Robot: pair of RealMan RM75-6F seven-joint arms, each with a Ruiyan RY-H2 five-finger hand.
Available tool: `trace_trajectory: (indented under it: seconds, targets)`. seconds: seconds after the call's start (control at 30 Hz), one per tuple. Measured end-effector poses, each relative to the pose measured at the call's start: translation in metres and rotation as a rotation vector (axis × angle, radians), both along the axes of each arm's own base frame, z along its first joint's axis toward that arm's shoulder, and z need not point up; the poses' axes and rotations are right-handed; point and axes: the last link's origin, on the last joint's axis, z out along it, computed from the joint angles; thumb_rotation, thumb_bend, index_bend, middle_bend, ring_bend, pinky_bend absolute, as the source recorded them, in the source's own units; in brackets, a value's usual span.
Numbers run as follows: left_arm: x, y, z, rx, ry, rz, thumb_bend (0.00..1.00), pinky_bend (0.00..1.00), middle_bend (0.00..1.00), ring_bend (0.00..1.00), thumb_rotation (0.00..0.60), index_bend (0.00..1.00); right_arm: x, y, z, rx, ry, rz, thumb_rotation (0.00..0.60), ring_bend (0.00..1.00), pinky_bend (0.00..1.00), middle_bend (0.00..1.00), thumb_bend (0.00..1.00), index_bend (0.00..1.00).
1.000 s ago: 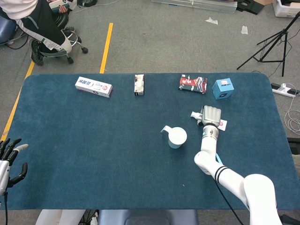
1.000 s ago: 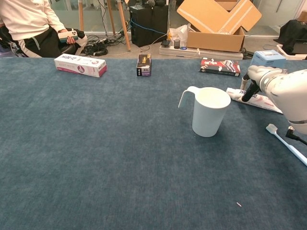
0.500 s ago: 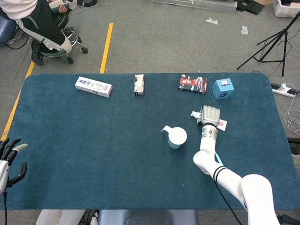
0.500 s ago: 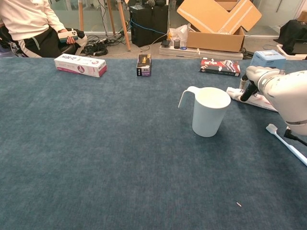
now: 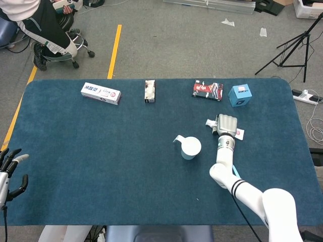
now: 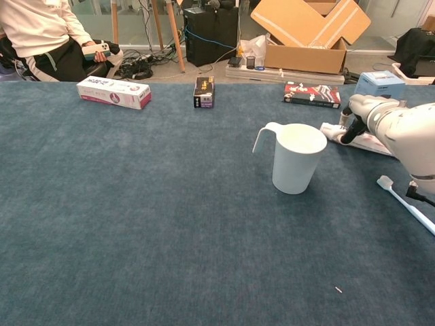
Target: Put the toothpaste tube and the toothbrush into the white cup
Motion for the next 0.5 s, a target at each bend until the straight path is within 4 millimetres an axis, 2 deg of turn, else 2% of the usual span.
trace_trajectory:
  seconds: [0.23,0.5]
  targets:
    - [0.0,0.0,0.0,0.003,0.004,0.003,0.5,0.03,0.15,0.02,0.6,0.22,0.013,0.006,0.009,-0.003,-0.071,0.045,0.6,1.0,1.0,1.0,0.37,0.62]
    - [-0.001,0.001,0.0,0.005,0.008,0.008,0.5,0.03,0.15,0.02,0.6,0.22,0.029,0.019,0.035,-0.022,-0.154,0.104,0.6,1.0,1.0,1.0,0.37,0.63]
